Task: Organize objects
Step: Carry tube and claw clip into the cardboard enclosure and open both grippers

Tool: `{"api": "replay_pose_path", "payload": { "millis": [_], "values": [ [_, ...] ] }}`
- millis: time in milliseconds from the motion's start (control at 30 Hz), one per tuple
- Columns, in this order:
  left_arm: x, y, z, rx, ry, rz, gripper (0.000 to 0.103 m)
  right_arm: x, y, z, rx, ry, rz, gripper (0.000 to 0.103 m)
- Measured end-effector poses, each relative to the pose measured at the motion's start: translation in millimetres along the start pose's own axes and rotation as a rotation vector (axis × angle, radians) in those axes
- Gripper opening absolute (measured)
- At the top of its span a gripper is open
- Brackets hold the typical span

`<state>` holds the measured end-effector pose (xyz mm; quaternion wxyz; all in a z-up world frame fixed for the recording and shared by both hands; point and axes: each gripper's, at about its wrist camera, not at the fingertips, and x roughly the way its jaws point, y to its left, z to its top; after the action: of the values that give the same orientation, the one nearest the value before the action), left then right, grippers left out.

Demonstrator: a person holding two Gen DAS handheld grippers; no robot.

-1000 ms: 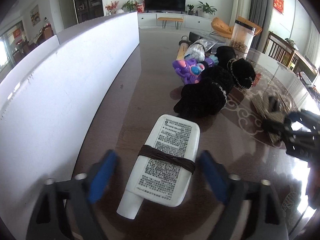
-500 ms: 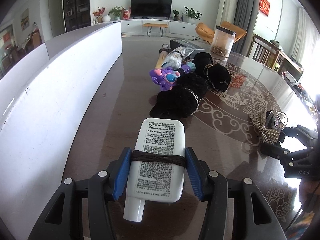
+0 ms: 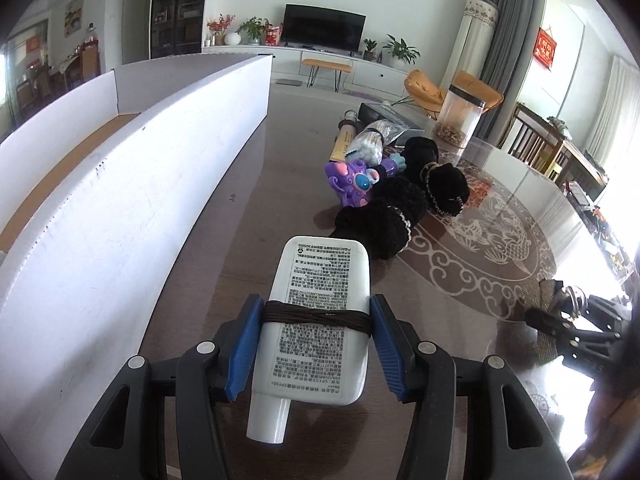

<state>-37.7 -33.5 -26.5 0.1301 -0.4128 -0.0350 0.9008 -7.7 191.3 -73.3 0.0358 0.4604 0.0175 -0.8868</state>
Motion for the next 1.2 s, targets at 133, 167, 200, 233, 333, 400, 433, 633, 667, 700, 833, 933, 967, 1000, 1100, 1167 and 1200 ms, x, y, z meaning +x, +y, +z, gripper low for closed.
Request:
{"api": "replay_pose_path", "payload": {
  "millis": [133,167,200,233,333,400,433,633,667,700,833,933,967,1000,1100,1167,1200],
  "values": [
    [-19,-4,-1,-0.020,-0.040,-0.042,0.053,-20,-10,-15,0.027,-0.018,0.038,0.054],
    [-26,-5,-2,-0.030,-0.054,-0.050,0.053,-22,-11,-16,0.031,-0.017,0.043,0.054],
    [-33,-5,-3,-0.044,-0.065,-0.061,0.053,-24,-10,-16,0.032,-0.018,0.050,0.054],
    [-41,-4,-3,-0.059,-0.075,-0.072,0.053,-26,-8,-16,0.029,-0.020,0.057,0.054],
    [-66,1,0,-0.101,-0.107,-0.086,0.053,-29,6,-5,0.005,-0.035,0.092,0.054],
    [-85,10,8,-0.118,-0.139,-0.084,0.053,-35,24,9,-0.017,-0.056,0.141,0.054],
    [-96,17,14,-0.127,-0.155,-0.079,0.053,-40,36,17,-0.034,-0.072,0.168,0.053],
    [-160,104,53,-0.244,-0.247,0.041,0.053,-78,135,89,-0.181,-0.211,0.344,0.053],
    [-164,116,55,-0.258,-0.247,0.072,0.053,-83,152,101,-0.202,-0.228,0.376,0.053],
    [-167,132,58,-0.278,-0.241,0.108,0.053,-87,173,116,-0.221,-0.242,0.418,0.052],
    [-163,179,53,-0.329,-0.175,0.243,0.053,-89,249,159,-0.312,-0.263,0.497,0.035],
    [-146,195,45,-0.317,-0.105,0.325,0.053,-74,301,181,-0.377,-0.237,0.521,0.033],
    [-138,200,42,-0.318,-0.079,0.343,0.053,-64,315,185,-0.389,-0.221,0.515,0.033],
    [-132,202,38,-0.318,-0.067,0.354,0.053,-51,330,189,-0.400,-0.196,0.508,0.033],
    [-119,204,32,-0.306,-0.047,0.381,0.054,-21,351,191,-0.402,-0.132,0.496,0.034],
    [-114,203,32,-0.297,-0.049,0.386,0.054,-14,349,191,-0.368,-0.109,0.516,0.044],
    [-111,203,31,-0.292,-0.048,0.391,0.054,-12,345,190,-0.346,-0.105,0.526,0.052]
  ]
}}
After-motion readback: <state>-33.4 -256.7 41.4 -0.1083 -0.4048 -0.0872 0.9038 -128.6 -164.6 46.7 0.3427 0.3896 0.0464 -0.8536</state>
